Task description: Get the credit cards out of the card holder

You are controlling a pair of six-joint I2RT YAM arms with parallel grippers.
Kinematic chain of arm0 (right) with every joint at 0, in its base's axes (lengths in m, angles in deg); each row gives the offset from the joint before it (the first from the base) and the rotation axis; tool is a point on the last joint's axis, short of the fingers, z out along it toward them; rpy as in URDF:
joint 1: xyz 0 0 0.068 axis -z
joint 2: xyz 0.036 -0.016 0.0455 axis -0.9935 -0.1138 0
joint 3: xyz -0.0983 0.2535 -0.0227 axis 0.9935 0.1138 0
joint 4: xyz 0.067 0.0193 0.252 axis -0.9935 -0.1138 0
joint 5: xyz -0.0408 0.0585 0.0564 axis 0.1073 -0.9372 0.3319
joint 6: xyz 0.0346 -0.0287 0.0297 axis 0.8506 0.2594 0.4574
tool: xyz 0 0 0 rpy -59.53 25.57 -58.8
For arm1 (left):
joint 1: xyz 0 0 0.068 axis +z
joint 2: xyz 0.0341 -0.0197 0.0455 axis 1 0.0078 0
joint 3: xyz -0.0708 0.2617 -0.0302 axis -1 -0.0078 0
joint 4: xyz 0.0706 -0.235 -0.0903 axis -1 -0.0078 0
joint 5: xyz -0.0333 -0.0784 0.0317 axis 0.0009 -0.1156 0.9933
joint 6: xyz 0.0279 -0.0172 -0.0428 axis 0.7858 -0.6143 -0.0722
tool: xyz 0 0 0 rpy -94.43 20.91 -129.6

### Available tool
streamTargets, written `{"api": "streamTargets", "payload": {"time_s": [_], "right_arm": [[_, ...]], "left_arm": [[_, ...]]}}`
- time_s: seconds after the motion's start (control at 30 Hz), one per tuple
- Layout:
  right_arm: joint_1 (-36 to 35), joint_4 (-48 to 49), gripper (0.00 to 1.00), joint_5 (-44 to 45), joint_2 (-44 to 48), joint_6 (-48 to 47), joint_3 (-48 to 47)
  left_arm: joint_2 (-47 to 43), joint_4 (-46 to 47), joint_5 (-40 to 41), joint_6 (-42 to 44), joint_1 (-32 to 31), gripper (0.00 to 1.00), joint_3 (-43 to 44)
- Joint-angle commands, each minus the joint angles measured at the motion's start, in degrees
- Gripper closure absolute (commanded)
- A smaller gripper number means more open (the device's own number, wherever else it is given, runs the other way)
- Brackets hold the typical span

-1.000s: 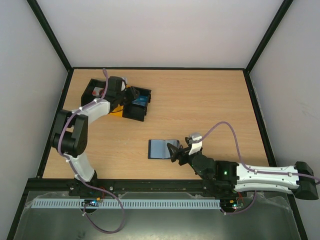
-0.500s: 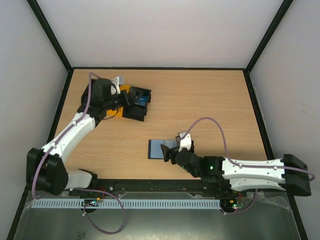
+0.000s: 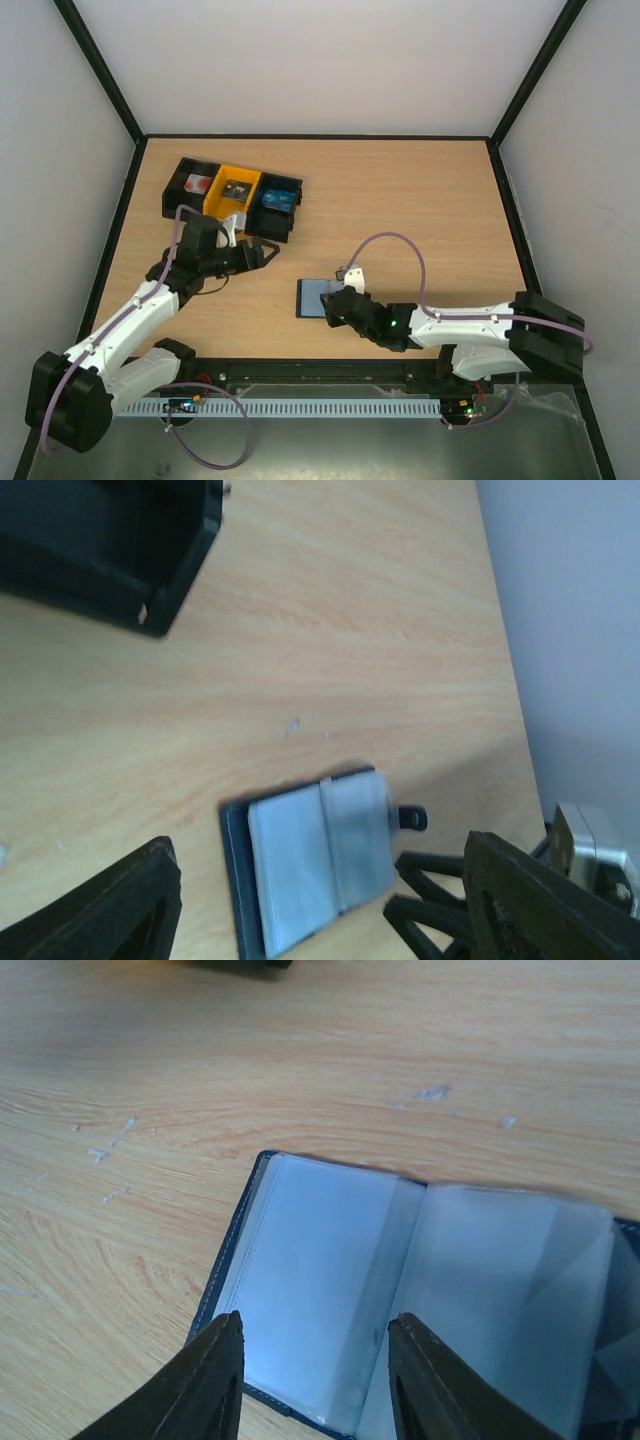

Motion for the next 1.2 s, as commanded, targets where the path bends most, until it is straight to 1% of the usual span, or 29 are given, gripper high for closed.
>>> {"api": "streamTargets", "payload": {"time_s": [0.0, 0.07, 0.13, 0.27, 0.4, 0.6, 0.67, 0.8, 0.93, 1.0, 1.17], "right_arm": [[1.46, 4.82, 0.62, -3.07, -4.15, 2.69, -1.3], [2.14, 4.84, 0.64, -2.47, -6.45, 3.0, -2.16], [2.93, 5.31, 0.66, -1.93, -7.84, 3.92, -2.0], [3.8, 9.18, 0.68, -4.96, -9.15, 4.54, -0.93], [3.92, 7.64, 0.69, -5.0, -12.31, 4.69, -2.52], [4.21, 7.64, 0.71, -4.35, -15.8, 5.43, -1.93], [4.23, 7.42, 0.74, -4.32, -16.5, 5.35, -1.85], [4.25, 9.11, 0.87, -4.66, -16.56, 5.33, -0.13], [4.3, 11.75, 0.94, -5.26, -16.29, 5.68, 1.69], [4.29, 13.65, 0.96, -5.78, -16.14, 5.71, 2.69], [4.27, 16.51, 0.96, -6.65, -15.62, 5.97, 4.49]], "left_arm": [[-2.5, 4.51, -1.93, -4.54, -2.16, 0.25, -4.5], [-2.78, 8.07, -2.92, -7.24, -2.62, 0.29, -7.24], [-2.89, 11.43, -3.42, -9.45, -3.3, 0.3, -9.38], [-1.94, 15.76, -2.74, -12.09, -5.52, 0.32, -11.98], [0.16, 21.75, -2.25, -15.21, -8.29, 0.35, -15.18], [4.06, 29.43, -1.08, -19.28, -10.95, 0.38, -18.46], [5.83, 31.54, -0.79, -19.9, -11.76, 0.38, -18.94], [10.22, 37.32, -1.0, -22.47, -13.29, 0.43, -19.91], [13.75, 42.06, 0.1, -24.44, -15.3, 0.45, -20.37], [15.9, 43.48, 0.62, -24.68, -15.91, 0.46, -20.07], [20.65, 45.56, 1.82, -24.58, -16.45, 0.46, -19.37]]}}
